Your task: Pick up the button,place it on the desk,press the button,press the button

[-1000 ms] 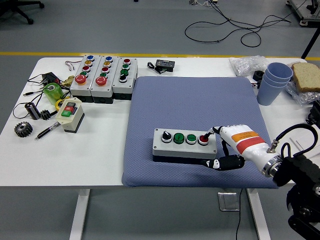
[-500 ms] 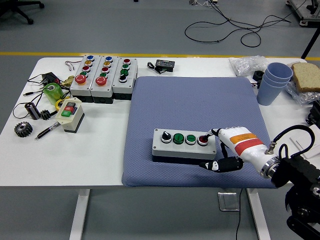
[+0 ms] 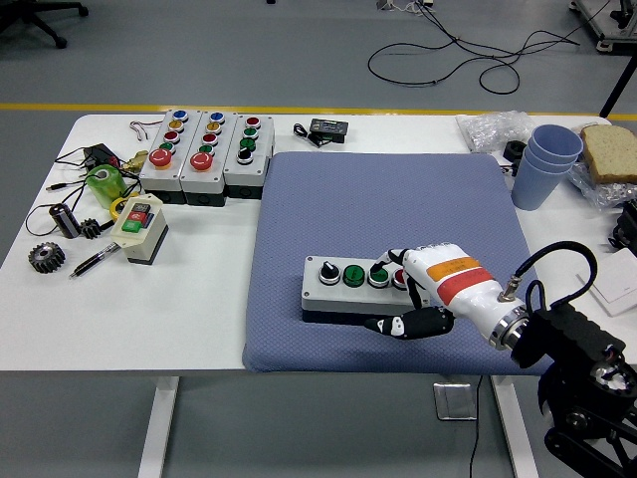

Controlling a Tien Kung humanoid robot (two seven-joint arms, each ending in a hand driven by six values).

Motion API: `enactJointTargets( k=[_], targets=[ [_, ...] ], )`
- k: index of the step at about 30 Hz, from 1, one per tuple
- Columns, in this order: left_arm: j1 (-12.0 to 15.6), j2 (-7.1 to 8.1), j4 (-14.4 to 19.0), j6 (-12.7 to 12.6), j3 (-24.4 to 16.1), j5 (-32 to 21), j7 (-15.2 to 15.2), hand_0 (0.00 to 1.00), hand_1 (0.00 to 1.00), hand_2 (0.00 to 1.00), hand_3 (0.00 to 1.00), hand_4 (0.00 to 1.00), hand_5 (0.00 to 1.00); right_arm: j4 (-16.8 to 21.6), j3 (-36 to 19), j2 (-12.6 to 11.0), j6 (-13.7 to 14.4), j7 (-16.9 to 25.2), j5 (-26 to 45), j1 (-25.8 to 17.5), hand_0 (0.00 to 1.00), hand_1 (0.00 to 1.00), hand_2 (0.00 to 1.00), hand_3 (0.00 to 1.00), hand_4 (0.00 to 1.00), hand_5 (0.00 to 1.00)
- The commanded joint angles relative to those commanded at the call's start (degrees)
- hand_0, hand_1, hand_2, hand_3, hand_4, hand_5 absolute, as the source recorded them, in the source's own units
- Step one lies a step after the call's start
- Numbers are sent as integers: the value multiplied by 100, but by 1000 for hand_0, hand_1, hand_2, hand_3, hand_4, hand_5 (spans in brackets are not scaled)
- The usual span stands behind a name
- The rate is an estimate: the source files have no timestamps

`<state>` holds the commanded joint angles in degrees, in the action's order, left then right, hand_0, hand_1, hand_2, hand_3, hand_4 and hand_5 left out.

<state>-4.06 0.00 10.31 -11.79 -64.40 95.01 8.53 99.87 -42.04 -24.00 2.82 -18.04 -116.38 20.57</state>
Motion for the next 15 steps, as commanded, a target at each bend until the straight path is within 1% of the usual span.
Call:
enactJointTargets(
  k=[4,10,15],
  targets=[
    [-6,0,0,-4,7,-14,-5,595,632,671,539,342,676,-56,-13,22,-7,-1,-1,-21,37,2,197,683,942,591],
    [-4,0,0,1,-18,20,-1,595,632,671,539,342,678,-12,-79,-12,-5,-1,8,-29,37,2,196,682,942,593],
    [2,0,0,5,-42,60,10,595,632,671,539,341,678,-49,-76,-34,-25,-4,20,-67,37,2,197,681,941,594]
  ],
)
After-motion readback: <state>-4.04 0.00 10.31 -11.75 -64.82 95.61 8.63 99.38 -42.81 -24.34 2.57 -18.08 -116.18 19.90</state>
